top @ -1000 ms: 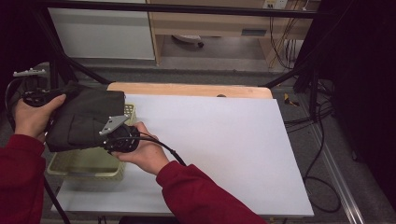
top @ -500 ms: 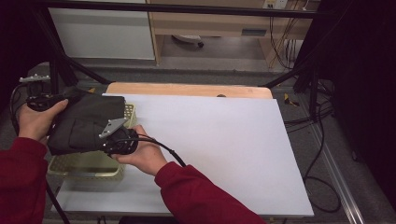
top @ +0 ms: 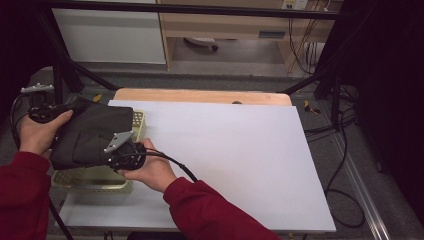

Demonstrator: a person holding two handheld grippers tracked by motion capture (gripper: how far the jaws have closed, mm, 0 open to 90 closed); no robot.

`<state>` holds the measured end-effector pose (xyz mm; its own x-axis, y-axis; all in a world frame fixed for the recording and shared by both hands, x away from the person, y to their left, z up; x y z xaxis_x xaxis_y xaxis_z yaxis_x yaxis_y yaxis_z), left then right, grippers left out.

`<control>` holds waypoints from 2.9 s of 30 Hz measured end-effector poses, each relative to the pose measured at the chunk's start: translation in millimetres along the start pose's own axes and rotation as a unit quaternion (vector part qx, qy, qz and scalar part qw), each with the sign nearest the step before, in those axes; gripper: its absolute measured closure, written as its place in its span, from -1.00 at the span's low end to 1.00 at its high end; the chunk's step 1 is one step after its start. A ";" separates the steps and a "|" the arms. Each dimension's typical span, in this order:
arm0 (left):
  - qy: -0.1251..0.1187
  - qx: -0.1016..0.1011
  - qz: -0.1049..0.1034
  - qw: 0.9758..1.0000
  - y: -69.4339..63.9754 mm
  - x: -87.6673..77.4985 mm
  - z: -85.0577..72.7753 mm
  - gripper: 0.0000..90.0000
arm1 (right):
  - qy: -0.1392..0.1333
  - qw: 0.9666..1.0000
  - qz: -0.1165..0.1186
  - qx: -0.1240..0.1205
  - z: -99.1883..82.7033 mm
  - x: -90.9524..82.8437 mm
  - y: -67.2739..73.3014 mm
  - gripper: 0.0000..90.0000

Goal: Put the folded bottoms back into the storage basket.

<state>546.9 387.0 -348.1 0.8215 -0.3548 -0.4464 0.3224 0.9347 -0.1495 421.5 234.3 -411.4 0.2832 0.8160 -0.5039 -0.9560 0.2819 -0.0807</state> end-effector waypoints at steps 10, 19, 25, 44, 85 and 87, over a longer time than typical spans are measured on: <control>0.004 -0.008 -0.001 1.000 3.5 3.7 -10.1 0.78 | 0.008 1.000 0.002 0.000 -6.9 6.5 2.3 0.41; 0.013 -0.015 0.005 1.000 9.8 11.2 -21.9 0.78 | 0.019 1.000 0.000 0.001 -15.9 14.4 1.8 0.41; 0.015 -0.010 0.002 1.000 10.7 21.5 -23.5 0.78 | 0.024 1.000 -0.004 0.010 -18.9 18.8 -1.3 0.40; 0.017 0.009 -0.004 1.000 10.7 45.8 -26.6 0.77 | 0.048 0.999 -0.014 0.020 -25.0 23.1 -12.2 0.37; -0.046 0.061 -0.014 0.997 -82.3 26.9 -27.2 -0.69 | 0.012 0.993 -0.085 0.084 -49.8 -64.9 -55.0 -0.89; -0.048 0.058 -0.022 0.997 -87.3 25.8 -30.2 -0.72 | 0.013 0.992 -0.088 0.085 -53.7 -72.9 -58.5 -0.86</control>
<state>525.8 296.9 -373.3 0.8454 -0.4002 -0.3536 0.4058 0.9119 -0.0618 452.7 131.2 -416.1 0.4399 0.7338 -0.5177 -0.8648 0.5016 -0.0239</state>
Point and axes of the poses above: each handheld gripper's, and its own axes: x roughly forward along the jaws, z roughly out of its top, y roughly to its left, the point moved 10 cm from there along x, roughly forward along the jaws, and after that the axes turned 5 degrees about -y, right-handed, at the moved point
